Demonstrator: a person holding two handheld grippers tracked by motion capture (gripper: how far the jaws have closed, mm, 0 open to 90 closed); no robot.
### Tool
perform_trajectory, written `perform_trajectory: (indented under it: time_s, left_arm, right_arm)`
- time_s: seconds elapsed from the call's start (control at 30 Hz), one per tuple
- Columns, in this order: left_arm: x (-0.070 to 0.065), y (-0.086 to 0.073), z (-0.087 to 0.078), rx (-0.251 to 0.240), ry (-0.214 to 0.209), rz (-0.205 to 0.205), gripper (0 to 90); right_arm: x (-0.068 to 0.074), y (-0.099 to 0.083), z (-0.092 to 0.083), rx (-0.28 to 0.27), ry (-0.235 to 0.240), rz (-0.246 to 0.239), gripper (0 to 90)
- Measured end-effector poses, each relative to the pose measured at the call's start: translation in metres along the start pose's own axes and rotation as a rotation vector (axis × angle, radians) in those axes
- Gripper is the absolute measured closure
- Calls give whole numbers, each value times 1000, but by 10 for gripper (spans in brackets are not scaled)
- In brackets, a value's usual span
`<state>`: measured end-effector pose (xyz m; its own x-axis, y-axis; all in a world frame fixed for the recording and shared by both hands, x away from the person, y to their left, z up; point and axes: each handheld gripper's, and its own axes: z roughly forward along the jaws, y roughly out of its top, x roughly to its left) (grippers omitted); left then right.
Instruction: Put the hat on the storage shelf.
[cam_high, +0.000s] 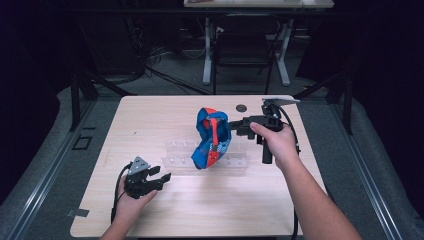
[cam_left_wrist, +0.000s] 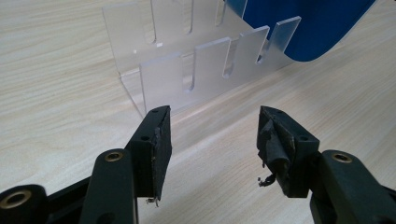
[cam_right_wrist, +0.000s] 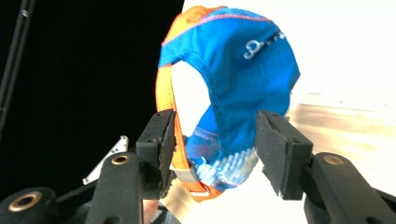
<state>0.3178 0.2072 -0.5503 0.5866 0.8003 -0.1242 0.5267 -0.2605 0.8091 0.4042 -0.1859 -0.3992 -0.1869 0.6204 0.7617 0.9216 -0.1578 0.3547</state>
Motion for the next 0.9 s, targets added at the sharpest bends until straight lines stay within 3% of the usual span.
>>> perform_trajectory:
  time_s: [0.5,0.9]
  left_arm:
    - [1,-1,0,10,8,-7,447]
    - [2,-2,0,2,15,-17,447]
  right_arm:
    - [-18,-20,-13,-25,-72,-36,451]
    - [-31,-43,-21,-46,-130,-94,431]
